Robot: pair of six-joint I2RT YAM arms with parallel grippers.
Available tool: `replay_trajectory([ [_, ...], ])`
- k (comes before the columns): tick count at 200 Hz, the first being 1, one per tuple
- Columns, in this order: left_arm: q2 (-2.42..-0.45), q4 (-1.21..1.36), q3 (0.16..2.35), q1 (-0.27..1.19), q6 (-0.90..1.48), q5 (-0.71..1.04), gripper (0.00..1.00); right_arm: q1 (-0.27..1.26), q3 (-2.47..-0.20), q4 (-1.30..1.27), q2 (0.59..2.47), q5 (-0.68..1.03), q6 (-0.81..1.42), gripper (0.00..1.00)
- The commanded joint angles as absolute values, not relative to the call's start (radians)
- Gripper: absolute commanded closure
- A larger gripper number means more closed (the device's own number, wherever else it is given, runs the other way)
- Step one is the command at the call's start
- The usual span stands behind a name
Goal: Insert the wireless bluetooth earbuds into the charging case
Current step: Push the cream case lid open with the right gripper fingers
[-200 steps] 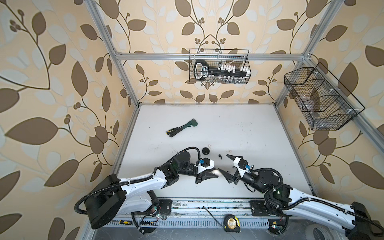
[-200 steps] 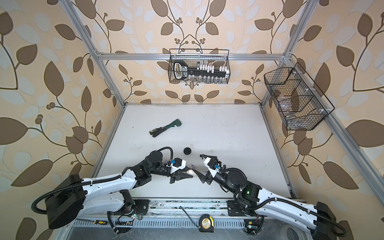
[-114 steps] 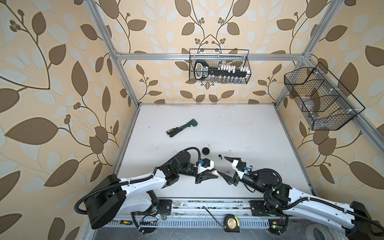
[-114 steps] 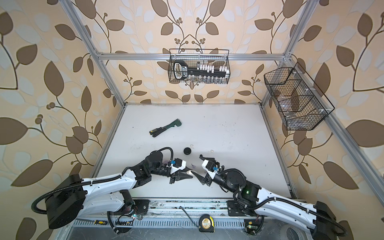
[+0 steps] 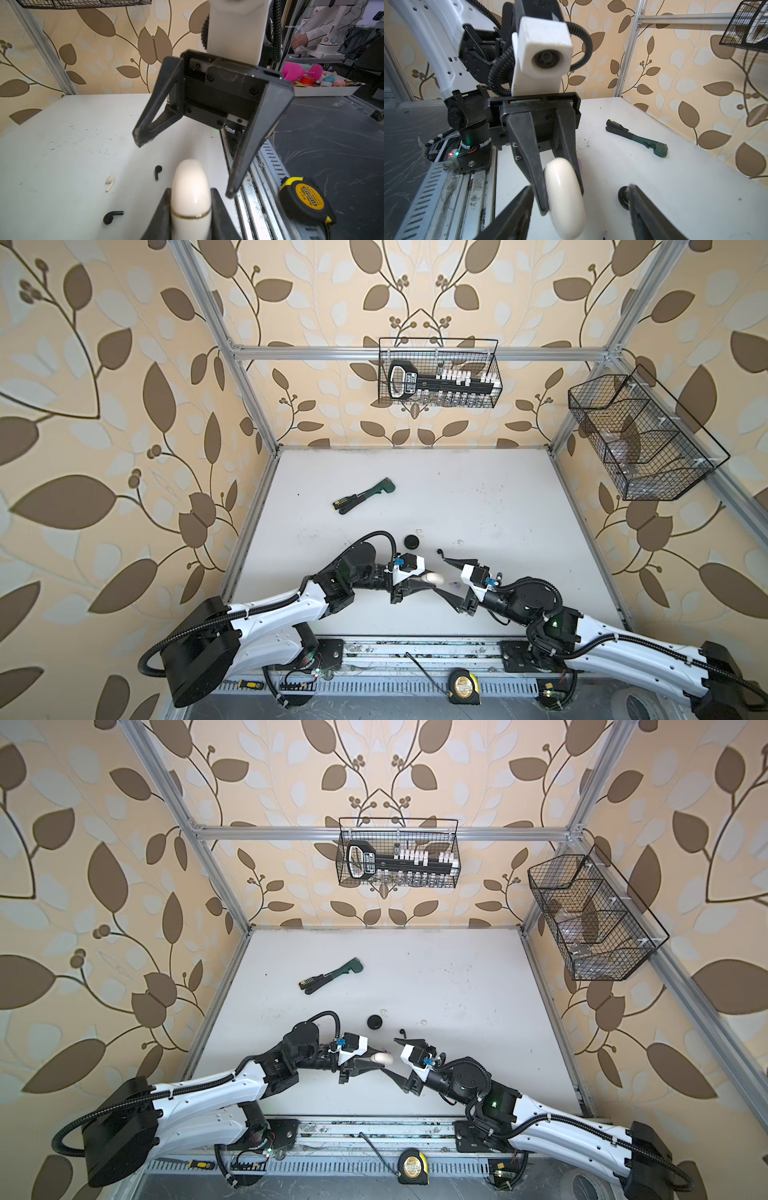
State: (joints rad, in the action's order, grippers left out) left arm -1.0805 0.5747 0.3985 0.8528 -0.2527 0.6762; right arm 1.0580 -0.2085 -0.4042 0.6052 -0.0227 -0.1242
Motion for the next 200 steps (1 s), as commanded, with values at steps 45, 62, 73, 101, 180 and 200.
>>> replay_trajectory([
  [45,-1.071,0.627,0.396,0.867,-0.259,0.707,1.0,1.053,-0.198,-0.453,0.621,-0.101,-0.115,0.36],
  [62,-1.072,0.624,0.397,0.866,-0.261,0.709,1.0,1.051,-0.196,-0.455,0.622,-0.122,-0.107,0.4],
  [73,-1.072,0.623,0.397,0.867,-0.262,0.71,1.0,1.044,-0.196,-0.457,0.622,-0.141,-0.098,0.43],
  [101,-1.077,0.621,0.402,0.867,-0.264,0.716,1.0,1.015,-0.195,-0.456,0.619,-0.154,-0.076,0.48],
  [180,-1.072,0.64,0.391,0.867,-0.258,0.719,1.0,0.982,-0.191,-0.455,0.62,-0.142,-0.05,0.51],
  [200,-1.068,0.656,0.384,0.867,-0.254,0.718,1.0,0.98,-0.19,-0.454,0.623,-0.153,-0.045,0.51],
])
